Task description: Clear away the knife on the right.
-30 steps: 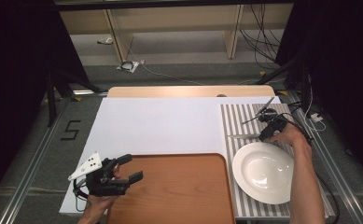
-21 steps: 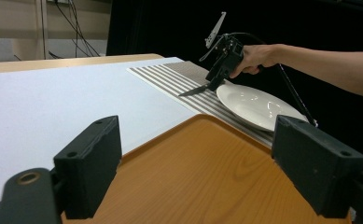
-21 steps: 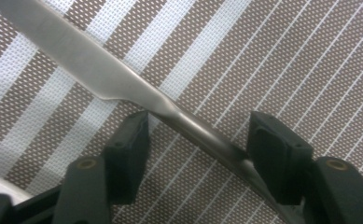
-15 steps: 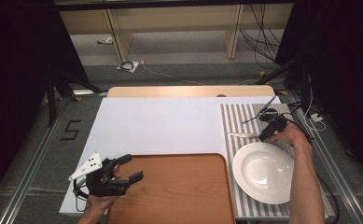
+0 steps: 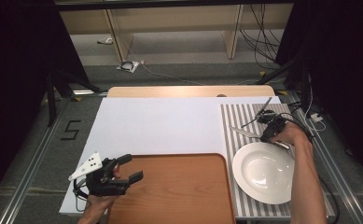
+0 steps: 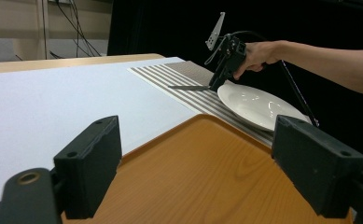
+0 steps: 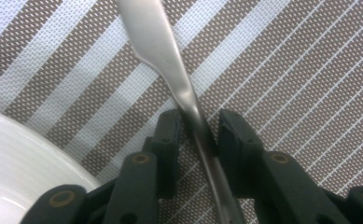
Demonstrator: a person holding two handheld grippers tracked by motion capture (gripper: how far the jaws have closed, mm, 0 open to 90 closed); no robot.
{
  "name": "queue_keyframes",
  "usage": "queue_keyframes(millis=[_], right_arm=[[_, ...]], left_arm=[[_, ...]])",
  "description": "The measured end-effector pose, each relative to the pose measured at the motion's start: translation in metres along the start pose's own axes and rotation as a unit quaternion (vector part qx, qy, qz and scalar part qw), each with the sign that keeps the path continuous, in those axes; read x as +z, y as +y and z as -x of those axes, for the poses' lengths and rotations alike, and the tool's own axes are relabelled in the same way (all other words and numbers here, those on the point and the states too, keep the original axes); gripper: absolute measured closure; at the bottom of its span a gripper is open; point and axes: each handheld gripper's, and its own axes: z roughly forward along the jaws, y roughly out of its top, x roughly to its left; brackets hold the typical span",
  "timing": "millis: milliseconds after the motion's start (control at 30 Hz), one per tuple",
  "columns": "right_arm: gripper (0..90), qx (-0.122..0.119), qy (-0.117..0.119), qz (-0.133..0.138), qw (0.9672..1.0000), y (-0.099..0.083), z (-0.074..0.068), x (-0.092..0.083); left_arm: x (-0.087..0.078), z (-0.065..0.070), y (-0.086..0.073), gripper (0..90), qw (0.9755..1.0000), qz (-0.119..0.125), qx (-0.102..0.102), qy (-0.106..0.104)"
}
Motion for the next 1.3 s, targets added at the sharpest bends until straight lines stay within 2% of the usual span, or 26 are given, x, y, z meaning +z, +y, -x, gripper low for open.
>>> queue_keyframes(millis=[133, 267, 367, 567, 700, 800, 867, 900, 967, 1000, 1133, 1200, 1300], right_arm=[[73.2, 0.000, 0.004, -0.004, 1.0000, 0.001, -0.002, -0.001], [79.4, -0.016, 0.003, -0.006, 0.9998, 0.001, -0.005, 0.000], [79.6, -0.014, 0.003, -0.007, 0.9999, 0.002, -0.006, -0.001], [80.1, -0.032, -0.016, -0.007, 0.9993, 0.002, -0.010, -0.001], [80.2, -0.036, -0.029, 0.002, 0.9989, 0.002, -0.012, -0.002], [80.3, -0.037, -0.036, 0.022, 0.9984, 0.004, -0.013, -0.007], [80.3, -0.033, -0.035, 0.024, 0.9985, 0.004, -0.014, -0.008], [80.3, -0.033, -0.038, 0.036, 0.9981, 0.006, -0.015, -0.011], [80.3, -0.031, -0.040, 0.042, 0.9979, 0.006, -0.015, -0.012], [80.3, -0.033, -0.047, 0.055, 0.9968, 0.007, -0.015, -0.015], [80.9, -0.034, -0.062, 0.074, 0.9947, 0.009, -0.017, -0.021], [80.9, -0.038, -0.059, 0.087, 0.9937, 0.010, -0.018, -0.025], [81.0, -0.044, -0.077, 0.096, 0.9914, 0.013, -0.020, -0.031]], left_arm=[[-0.001, 0.000, 0.001, 16.0, 1.0000, 0.001, 0.001, 0.001], [-0.001, -0.001, 0.001, 16.0, 1.0000, 0.003, -0.002, 0.002], [0.000, 0.000, 0.000, 16.0, 1.0000, 0.002, 0.000, 0.002], [-0.001, -0.001, 0.001, 16.0, 1.0000, 0.001, 0.000, 0.002], [-0.001, -0.001, 0.001, 16.0, 1.0000, 0.002, 0.000, 0.002], [0.000, -0.001, 0.000, 16.0, 1.0000, 0.000, 0.000, 0.003], [0.000, -0.001, 0.001, 16.0, 1.0000, 0.001, 0.000, 0.002], [-0.001, -0.001, 0.001, 16.0, 1.0000, 0.001, 0.001, 0.002], [-0.001, -0.001, 0.001, 16.0, 1.0000, 0.002, 0.000, 0.002], [-0.001, -0.001, 0.001, 16.0, 1.0000, 0.001, 0.000, 0.002], [-0.001, -0.001, 0.001, 16.0, 1.0000, 0.003, -0.002, 0.003], [-0.001, -0.001, 0.001, 16.0, 1.0000, 0.001, 0.000, 0.003], [-0.001, -0.001, 0.001, 16.0, 1.0000, 0.002, -0.001, 0.003]])
